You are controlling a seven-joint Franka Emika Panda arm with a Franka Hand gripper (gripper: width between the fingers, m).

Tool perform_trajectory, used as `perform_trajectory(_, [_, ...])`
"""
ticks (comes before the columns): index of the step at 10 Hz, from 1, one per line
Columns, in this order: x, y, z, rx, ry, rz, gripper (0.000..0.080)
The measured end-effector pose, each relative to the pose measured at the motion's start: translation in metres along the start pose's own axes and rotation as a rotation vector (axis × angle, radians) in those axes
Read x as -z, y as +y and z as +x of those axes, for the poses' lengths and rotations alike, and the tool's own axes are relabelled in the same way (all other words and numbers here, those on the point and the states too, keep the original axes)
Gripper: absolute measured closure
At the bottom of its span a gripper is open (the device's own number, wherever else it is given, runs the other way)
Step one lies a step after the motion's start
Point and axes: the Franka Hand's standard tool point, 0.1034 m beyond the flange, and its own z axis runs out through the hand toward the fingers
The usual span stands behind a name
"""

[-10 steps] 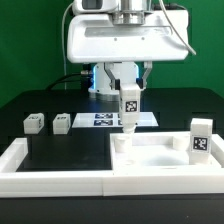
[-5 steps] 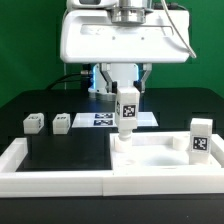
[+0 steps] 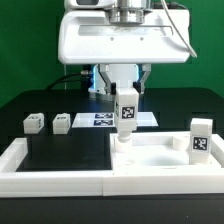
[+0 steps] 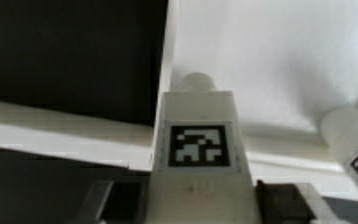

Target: Assemble square table

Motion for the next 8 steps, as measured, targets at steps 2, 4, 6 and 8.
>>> perform_trajectory(2, [0.0002, 0.0065, 0.0184, -0.002, 0.011, -0.007, 0.0503])
perform_trajectory(4, [0.0, 0.0091, 0.0184, -0.005, 0.012, -0.008, 0.0503])
perform_trajectory(6, [-0.0001, 0.0092, 0.0184, -0.005, 0.012, -0.009, 0.0503])
perform_trajectory(8, [-0.0011, 0.0088, 0.0185, -0.009, 0.013, -0.009, 0.0503])
